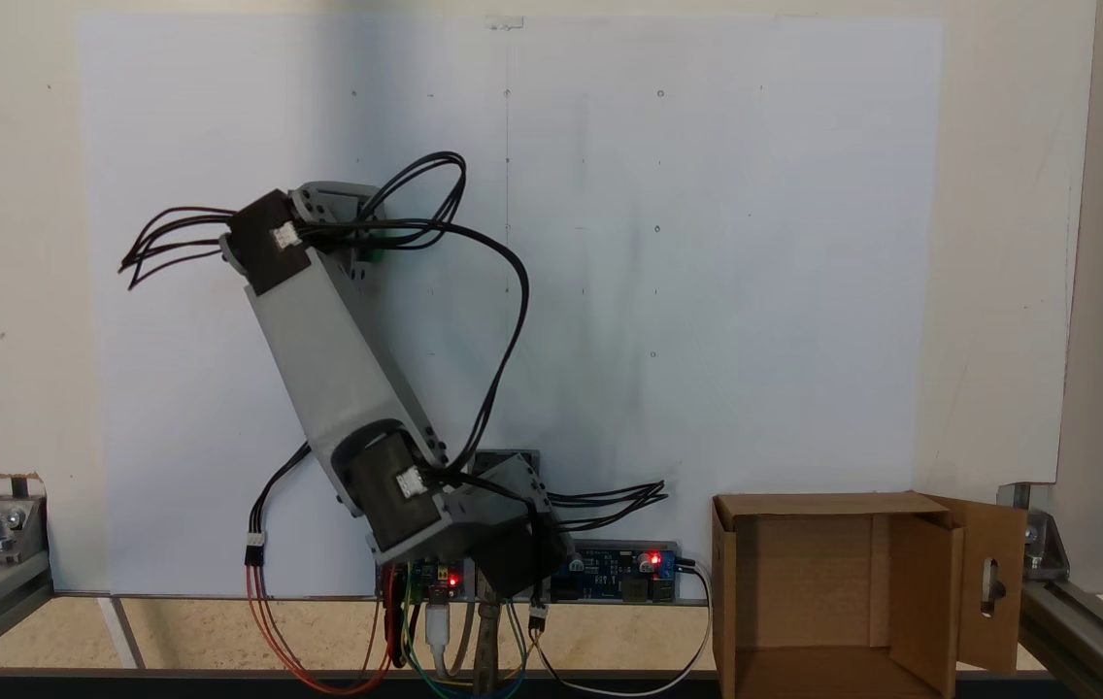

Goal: Grasp a green dice and put it in the bin.

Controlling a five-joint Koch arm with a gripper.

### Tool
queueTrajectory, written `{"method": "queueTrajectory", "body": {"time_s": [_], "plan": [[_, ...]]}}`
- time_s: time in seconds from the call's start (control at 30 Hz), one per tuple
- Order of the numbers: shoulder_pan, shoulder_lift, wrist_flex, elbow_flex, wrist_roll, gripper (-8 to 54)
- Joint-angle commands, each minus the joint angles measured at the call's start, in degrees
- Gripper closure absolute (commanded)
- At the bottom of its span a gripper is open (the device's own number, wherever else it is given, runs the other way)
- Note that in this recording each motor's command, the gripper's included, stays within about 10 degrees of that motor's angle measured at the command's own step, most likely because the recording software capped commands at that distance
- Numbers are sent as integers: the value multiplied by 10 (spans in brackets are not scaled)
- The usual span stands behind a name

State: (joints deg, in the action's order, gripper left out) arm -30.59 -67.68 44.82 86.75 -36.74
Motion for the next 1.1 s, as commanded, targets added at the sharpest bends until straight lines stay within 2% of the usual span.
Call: {"method": "queueTrajectory", "body": {"time_s": [0.0, 0.2, 0.27, 0.43, 0.87, 1.07], "plan": [[17, -87, 30, -11, -34, 340], [60, -266, 53, -13, -33, 340], [68, -291, 53, -13, -33, 340], [116, -330, 54, -11, -4, 340], [635, -362, -80, -13, 238, 340], [853, -361, -79, -14, 349, 340]]}}
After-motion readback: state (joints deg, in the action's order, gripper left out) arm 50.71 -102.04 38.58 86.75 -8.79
